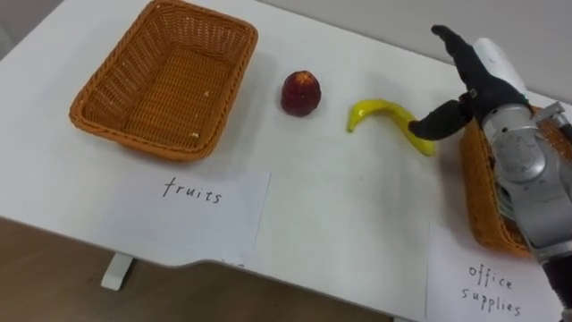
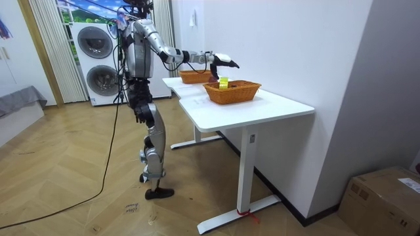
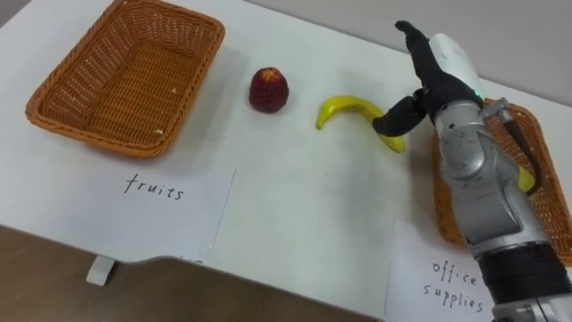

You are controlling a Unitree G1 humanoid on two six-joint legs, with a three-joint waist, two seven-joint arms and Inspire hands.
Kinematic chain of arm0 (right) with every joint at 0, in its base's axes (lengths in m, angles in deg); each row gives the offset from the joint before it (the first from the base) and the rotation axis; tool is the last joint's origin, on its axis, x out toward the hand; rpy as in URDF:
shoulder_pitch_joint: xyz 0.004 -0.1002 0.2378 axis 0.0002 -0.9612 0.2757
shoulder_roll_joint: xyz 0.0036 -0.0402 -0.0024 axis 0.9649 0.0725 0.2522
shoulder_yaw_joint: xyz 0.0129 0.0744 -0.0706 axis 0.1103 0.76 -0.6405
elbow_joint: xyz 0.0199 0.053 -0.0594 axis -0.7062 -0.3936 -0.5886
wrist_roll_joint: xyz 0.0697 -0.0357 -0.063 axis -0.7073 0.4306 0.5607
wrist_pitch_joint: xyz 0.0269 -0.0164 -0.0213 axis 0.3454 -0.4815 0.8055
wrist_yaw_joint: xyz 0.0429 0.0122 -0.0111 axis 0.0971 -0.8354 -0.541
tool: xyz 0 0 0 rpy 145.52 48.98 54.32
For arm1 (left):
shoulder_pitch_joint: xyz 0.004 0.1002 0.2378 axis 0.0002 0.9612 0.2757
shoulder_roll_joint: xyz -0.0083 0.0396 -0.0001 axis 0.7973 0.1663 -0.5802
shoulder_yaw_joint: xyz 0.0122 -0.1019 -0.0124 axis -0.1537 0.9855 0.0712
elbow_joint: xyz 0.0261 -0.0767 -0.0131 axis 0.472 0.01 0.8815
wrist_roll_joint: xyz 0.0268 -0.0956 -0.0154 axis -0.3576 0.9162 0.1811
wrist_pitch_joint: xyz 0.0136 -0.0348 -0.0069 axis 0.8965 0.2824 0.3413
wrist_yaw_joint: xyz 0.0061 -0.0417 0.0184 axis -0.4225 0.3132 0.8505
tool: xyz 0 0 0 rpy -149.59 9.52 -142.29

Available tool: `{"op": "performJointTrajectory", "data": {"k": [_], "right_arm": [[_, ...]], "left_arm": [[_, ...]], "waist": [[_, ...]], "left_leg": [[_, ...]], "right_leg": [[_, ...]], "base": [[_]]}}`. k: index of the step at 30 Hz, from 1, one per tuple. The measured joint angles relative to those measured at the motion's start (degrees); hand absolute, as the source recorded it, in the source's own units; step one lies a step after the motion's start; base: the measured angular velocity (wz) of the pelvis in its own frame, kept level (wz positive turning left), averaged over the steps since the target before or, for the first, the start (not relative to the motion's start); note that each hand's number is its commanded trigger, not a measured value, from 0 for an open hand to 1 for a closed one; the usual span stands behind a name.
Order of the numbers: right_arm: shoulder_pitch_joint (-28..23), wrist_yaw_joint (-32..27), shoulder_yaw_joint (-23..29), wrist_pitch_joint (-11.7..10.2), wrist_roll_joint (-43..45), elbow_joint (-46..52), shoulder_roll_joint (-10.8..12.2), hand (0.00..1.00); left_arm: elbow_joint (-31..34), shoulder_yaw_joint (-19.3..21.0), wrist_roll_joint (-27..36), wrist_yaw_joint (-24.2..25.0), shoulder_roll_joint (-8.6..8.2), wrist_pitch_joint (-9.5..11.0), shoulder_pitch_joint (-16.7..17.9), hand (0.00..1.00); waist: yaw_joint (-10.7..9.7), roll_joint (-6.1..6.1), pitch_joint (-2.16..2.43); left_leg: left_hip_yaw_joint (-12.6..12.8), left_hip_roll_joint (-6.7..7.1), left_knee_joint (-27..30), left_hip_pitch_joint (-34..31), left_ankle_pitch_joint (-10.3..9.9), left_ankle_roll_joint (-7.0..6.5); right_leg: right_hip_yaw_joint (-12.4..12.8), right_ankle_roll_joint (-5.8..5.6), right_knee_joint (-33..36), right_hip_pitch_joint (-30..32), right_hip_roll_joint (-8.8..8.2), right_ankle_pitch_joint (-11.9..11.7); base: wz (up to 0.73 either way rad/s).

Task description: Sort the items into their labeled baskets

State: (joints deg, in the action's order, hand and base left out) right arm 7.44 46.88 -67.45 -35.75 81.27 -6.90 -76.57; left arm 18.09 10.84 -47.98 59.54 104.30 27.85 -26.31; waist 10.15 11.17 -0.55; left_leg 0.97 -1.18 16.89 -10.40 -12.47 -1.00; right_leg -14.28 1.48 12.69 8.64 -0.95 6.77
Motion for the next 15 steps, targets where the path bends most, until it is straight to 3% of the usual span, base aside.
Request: {"op": "performJointTrajectory", "data": {"k": [5, 7, 11, 15], "right_arm": [[0.06, -0.55, -2.11, 0.08, 4.54, -1.6, 0.0, 0.0], [1.44, -0.86, -3.62, 0.42, 6.54, -5.01, 0.0, 0.0], [4.63, -1.18, -6.42, 0.59, 6.59, -10.67, 0.02, 0.0], [5.89, -1.19, -6.47, 0.63, 6.64, -16.23, 0.02, 0.0]], "left_arm": [[0.21, -0.01, -0.04, -0.07, 0.01, -0.76, -0.03, 0.0], [0.7, -0.07, -0.06, 0.0, 0.05, -1.0, -0.32, 0.0], [0.63, -0.1, -0.01, 0.05, 0.1, -1.12, -1.02, 0.0], [0.73, -0.1, 0.07, 0.05, 0.32, -0.86, -2.48, 0.0]], "waist": [[0.83, 0.43, -0.24], [1.17, 0.4, -0.54], [2.15, 0.41, -0.61], [4.39, 0.12, -0.84]], "left_leg": [[-0.75, 0.05, 0.15, -0.41, 0.06, 0.08], [-1.57, 0.09, 0.83, -1.31, 0.04, 0.11], [-2.23, 0.16, 1.56, -2.68, 0.06, 0.16], [-3.16, 0.25, 2.34, -3.9, 0.06, 0.19]], "right_leg": [[-0.62, 0.0, -0.01, 0.03, -0.01, 0.0], [-1.64, 0.0, -0.01, 0.2, -0.06, 0.0], [-2.35, 0.06, -0.02, 0.98, -0.1, -0.04], [-4.28, 0.11, -0.03, 1.6, -0.31, -0.07]], "base": [[0.07], [0.2], [0.11], [0.12]]}}
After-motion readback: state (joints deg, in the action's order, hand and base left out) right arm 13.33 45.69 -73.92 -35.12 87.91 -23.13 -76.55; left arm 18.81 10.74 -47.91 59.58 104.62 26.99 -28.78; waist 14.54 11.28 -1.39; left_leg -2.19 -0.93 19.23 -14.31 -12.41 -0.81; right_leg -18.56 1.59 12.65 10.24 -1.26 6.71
